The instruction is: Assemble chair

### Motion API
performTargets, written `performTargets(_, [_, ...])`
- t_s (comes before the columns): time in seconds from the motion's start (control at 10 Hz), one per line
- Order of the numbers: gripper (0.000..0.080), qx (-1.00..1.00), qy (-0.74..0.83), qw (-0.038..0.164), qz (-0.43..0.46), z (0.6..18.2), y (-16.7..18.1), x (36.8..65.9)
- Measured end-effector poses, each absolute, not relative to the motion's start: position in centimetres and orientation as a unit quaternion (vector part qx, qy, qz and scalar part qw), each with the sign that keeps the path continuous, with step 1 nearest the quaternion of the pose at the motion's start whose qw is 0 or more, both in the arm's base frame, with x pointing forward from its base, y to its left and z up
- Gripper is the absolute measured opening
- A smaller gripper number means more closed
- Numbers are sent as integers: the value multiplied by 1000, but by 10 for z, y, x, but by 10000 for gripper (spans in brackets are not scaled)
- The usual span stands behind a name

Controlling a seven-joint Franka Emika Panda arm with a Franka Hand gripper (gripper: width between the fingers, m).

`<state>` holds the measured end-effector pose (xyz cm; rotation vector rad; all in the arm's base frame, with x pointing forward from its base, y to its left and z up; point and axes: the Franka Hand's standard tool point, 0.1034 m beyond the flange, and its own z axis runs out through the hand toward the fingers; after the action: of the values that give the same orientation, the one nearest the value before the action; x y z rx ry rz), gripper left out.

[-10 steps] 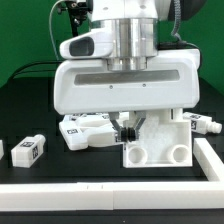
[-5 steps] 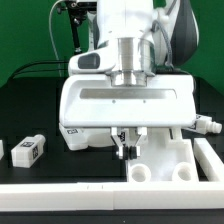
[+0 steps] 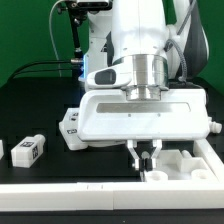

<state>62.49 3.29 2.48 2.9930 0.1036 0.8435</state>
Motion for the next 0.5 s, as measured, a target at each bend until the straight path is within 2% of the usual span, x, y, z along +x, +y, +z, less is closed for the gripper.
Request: performTargets(0.5, [28,963,21,16,268,25,32,625])
